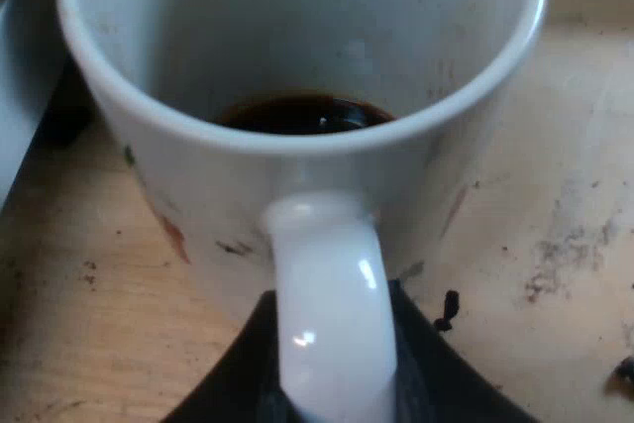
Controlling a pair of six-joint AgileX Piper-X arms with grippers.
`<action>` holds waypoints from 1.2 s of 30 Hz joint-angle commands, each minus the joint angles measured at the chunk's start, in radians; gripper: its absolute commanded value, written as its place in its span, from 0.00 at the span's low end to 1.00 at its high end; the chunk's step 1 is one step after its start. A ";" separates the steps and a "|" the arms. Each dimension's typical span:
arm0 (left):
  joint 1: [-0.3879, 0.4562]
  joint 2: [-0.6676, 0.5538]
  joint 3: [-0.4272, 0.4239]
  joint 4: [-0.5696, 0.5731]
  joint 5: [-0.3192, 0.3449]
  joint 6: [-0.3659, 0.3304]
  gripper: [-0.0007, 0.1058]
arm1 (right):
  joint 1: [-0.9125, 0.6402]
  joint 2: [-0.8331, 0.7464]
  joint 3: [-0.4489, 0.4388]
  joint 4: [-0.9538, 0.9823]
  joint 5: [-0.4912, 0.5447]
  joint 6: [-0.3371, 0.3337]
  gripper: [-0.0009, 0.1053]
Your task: Place mug into machine
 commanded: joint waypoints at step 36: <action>-0.005 0.007 0.284 -0.376 -0.469 -0.063 0.77 | 0.459 -0.953 -0.153 1.106 0.164 -0.006 0.01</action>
